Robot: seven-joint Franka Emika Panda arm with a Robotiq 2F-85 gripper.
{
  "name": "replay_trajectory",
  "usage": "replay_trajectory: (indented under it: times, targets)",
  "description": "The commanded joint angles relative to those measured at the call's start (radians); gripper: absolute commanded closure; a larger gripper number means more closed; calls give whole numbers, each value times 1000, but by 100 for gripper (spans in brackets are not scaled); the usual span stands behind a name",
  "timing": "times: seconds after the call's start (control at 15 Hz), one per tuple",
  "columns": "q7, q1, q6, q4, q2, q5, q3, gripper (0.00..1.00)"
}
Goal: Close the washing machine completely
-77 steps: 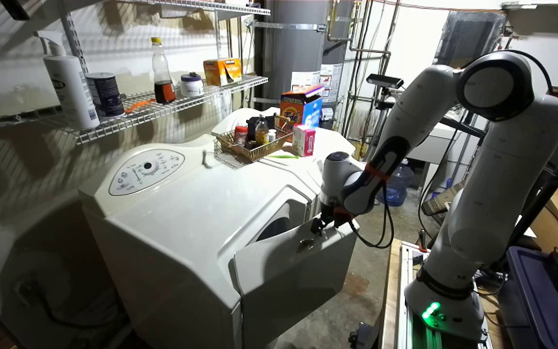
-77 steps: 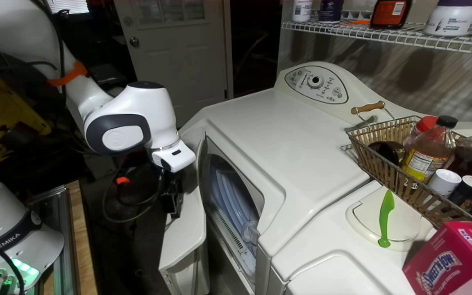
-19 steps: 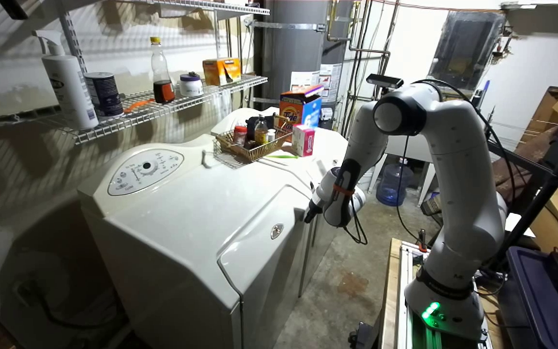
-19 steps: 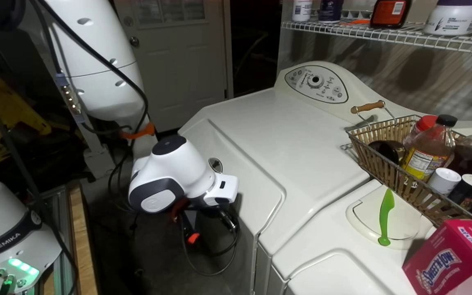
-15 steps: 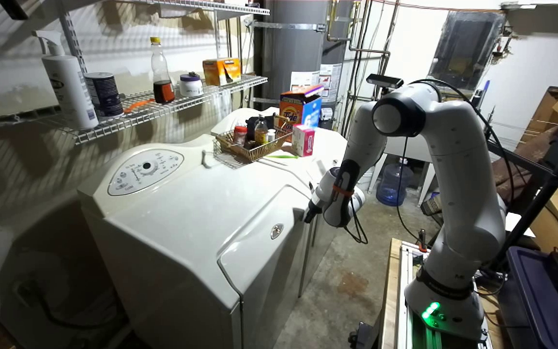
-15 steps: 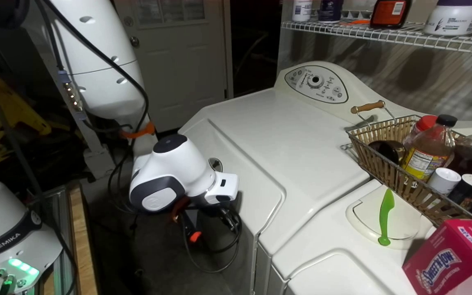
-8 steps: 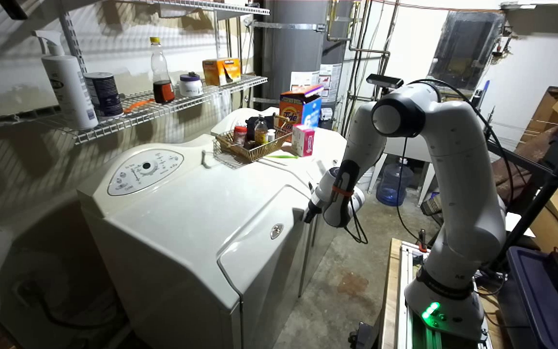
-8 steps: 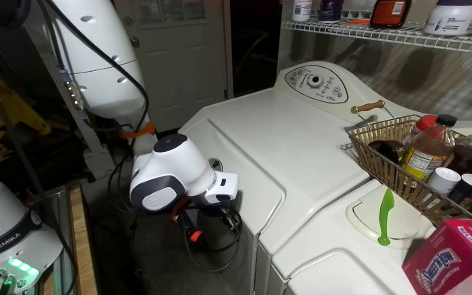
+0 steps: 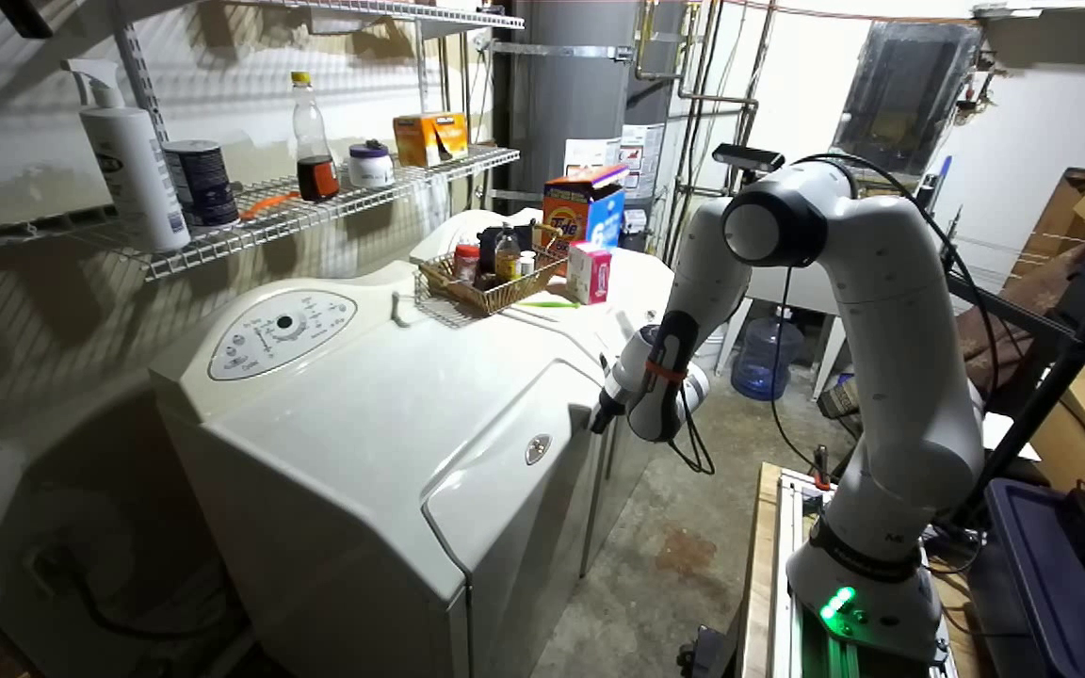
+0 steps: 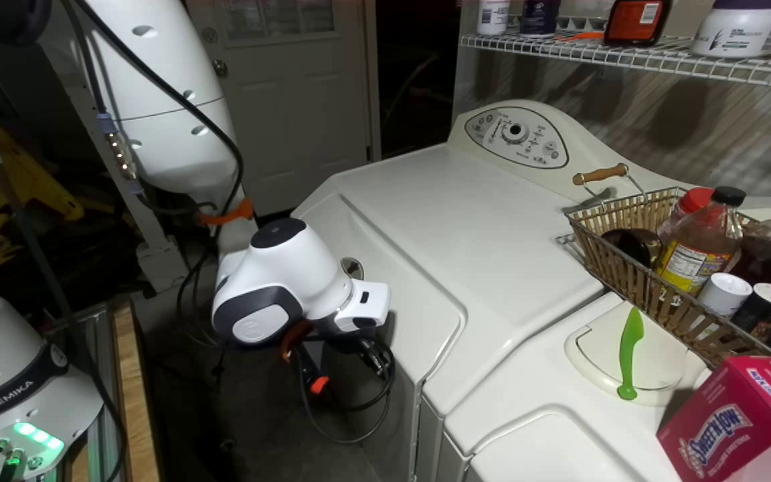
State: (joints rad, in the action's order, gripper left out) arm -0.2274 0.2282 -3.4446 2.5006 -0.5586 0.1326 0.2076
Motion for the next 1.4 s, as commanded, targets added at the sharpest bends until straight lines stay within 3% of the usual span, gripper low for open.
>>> replay_trajectory:
  times: [0.0,0.4,0.93,1.33]
  targets:
    - [6,-5,1,1,1,4,4,99]
    - [6,-5,1,0,1,4,3,100]
    - [-5,-117,209,52,90,-5,131,100]
    - [-3,-74,190,67,131,17,69,100]
